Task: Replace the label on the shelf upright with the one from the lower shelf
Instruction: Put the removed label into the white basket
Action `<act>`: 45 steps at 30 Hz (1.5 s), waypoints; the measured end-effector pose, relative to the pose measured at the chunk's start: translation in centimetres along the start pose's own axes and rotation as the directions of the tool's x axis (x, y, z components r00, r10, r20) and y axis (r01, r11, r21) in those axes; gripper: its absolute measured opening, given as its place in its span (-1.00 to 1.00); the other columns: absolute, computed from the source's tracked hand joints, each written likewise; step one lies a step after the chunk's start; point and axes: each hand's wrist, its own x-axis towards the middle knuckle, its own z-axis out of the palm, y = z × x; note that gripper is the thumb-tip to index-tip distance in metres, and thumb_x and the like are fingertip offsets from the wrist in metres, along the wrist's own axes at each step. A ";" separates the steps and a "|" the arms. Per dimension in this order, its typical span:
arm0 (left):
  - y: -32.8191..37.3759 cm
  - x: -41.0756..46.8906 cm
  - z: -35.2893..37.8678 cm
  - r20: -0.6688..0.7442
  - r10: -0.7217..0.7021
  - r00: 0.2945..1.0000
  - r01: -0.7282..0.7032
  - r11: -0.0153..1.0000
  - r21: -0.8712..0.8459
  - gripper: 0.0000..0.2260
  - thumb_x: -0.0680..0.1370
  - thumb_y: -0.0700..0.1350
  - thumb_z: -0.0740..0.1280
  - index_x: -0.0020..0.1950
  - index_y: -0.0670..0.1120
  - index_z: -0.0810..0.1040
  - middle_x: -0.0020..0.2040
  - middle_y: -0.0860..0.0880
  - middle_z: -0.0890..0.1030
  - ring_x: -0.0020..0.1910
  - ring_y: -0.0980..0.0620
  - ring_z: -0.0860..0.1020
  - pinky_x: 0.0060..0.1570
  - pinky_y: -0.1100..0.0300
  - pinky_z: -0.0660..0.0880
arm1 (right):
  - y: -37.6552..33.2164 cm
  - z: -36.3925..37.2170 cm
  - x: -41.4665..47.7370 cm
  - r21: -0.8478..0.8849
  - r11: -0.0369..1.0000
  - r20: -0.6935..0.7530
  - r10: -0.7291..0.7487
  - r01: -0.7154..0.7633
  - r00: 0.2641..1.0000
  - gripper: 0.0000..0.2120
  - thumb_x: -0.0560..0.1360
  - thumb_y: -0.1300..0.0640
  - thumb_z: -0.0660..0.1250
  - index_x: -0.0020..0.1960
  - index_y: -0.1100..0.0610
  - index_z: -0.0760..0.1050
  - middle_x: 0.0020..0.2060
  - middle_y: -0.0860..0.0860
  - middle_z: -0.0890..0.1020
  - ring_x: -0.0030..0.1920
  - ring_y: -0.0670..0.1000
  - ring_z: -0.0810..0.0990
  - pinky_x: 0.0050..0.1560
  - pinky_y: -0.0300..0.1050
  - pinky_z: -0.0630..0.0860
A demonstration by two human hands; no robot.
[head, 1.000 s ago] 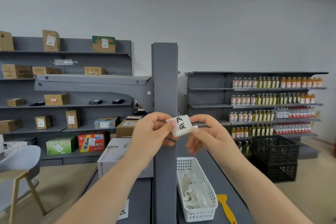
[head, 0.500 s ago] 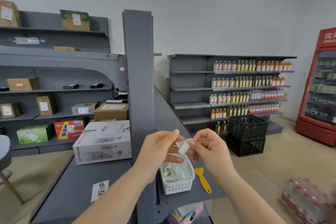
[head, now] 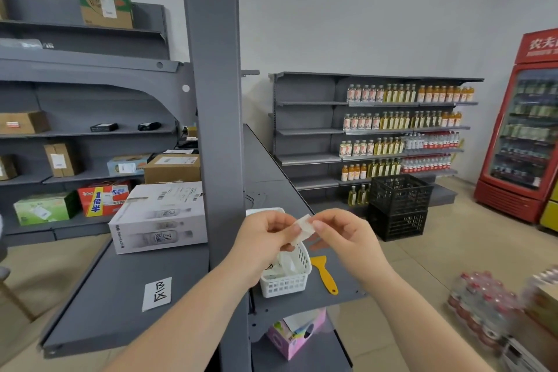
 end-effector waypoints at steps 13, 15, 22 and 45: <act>-0.5 -0.1 1.0 -0.008 0.066 0.998 -0.067 0.996 -0.067 -0.89 0.49 -0.32 0.41 -0.08 -0.15 0.69 -0.15 -0.09 0.72 -0.20 0.01 0.69 -0.04 0.07 0.65 | 0.2 0.2 0.2 -0.208 0.976 -0.103 0.044 -0.065 0.994 -0.91 0.39 0.29 0.46 -0.25 0.14 0.65 -0.46 -0.11 0.65 -0.44 -0.15 0.60 -0.35 -0.34 0.52; -0.6 -0.2 0.9 0.055 0.056 0.997 -0.049 0.991 -0.122 -0.82 0.52 -0.35 0.36 -0.02 -0.12 0.69 -0.11 -0.03 0.73 -0.11 0.01 0.70 0.00 0.12 0.64 | 0.3 0.0 0.5 -0.207 0.976 -0.135 0.047 -0.075 0.990 -0.89 0.41 0.31 0.43 -0.25 0.14 0.64 -0.47 -0.08 0.64 -0.44 -0.17 0.58 -0.36 -0.33 0.51; -0.2 -0.1 0.6 0.117 0.047 0.992 -0.022 0.979 -0.202 -0.84 0.45 -0.29 0.45 -0.01 -0.11 0.69 -0.17 -0.14 0.71 -0.21 -0.06 0.69 -0.13 0.10 0.67 | 0.4 0.7 0.0 -0.129 0.991 -0.162 0.007 -0.028 0.987 -0.75 0.46 0.31 0.37 -0.23 -0.02 0.64 -0.39 -0.18 0.67 -0.41 -0.22 0.56 -0.34 -0.38 0.48; -1.5 1.2 0.2 0.130 -0.112 0.985 0.143 0.954 -0.264 -0.87 0.48 -0.39 0.39 -0.04 -0.20 0.58 -0.22 -0.15 0.66 -0.31 0.00 0.67 -0.30 0.21 0.63 | 2.1 -0.3 0.7 -0.235 0.958 0.136 -0.133 0.163 0.982 -0.68 0.33 0.09 0.49 0.07 -0.09 0.62 -0.14 -0.07 0.58 -0.12 -0.10 0.58 -0.03 -0.33 0.50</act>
